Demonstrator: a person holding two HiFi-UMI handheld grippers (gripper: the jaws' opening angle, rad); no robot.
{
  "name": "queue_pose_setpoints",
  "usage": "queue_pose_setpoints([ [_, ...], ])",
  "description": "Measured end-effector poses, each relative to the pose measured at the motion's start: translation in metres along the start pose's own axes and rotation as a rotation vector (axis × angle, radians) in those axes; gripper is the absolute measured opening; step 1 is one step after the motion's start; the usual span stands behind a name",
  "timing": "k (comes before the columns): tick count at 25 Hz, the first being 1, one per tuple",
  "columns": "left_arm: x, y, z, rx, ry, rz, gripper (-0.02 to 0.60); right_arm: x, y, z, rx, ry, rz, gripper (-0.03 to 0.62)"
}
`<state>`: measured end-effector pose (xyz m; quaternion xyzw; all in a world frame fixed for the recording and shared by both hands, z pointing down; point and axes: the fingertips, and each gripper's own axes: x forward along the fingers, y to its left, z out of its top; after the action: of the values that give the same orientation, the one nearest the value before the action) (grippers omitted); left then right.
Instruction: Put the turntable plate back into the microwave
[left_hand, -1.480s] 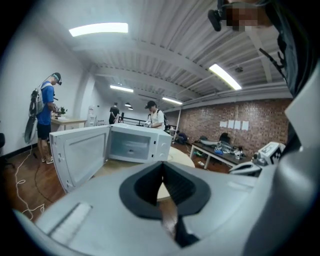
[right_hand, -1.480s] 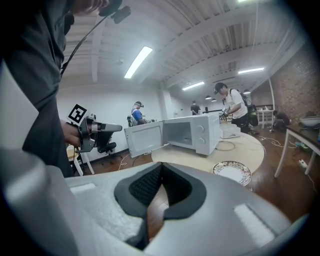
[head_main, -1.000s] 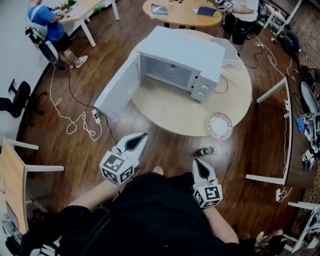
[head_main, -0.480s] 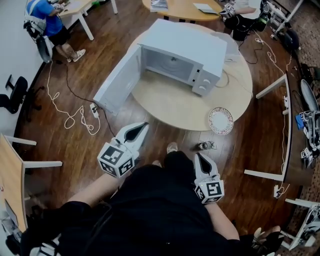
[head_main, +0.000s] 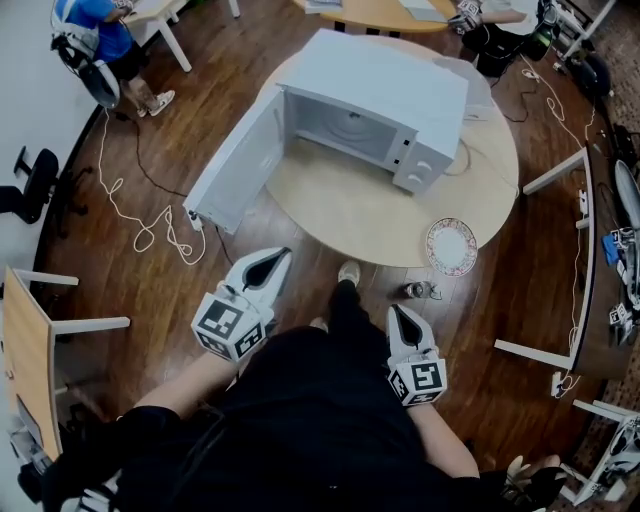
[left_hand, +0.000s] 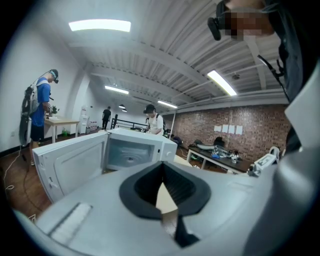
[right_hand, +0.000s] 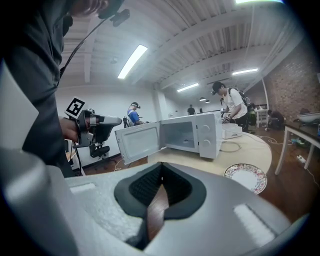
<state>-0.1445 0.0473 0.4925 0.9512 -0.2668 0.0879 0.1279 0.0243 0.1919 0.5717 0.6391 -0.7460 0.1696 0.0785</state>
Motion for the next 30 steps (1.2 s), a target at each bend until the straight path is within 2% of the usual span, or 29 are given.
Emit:
queue_pose_setpoints([
  [4,0.018,0.011,0.002,-0.014,0.012,0.004,0.005,0.018,-0.006,0.007,0.002,0.006,0.021,0.002],
  [7,0.031,0.013,0.010,-0.009,0.013,-0.005,0.005,0.029,-0.024,0.017,0.003,0.003,0.004,0.002],
  [11,0.052,0.022,0.021,-0.008,0.022,-0.013,0.005,0.050,-0.055,0.032,0.038,0.006,-0.036,0.002],
  [16,0.080,0.040,0.023,-0.018,0.062,-0.006,0.005,0.083,-0.085,0.046,0.114,0.003,-0.043,0.002],
  [20,0.101,0.049,0.034,0.002,0.059,-0.010,0.005,0.110,-0.104,0.051,0.172,0.005,-0.043,0.002],
  [30,0.155,0.067,0.069,0.049,0.035,-0.016,0.005,0.150,-0.131,0.070,0.175,0.020,-0.008,0.002],
])
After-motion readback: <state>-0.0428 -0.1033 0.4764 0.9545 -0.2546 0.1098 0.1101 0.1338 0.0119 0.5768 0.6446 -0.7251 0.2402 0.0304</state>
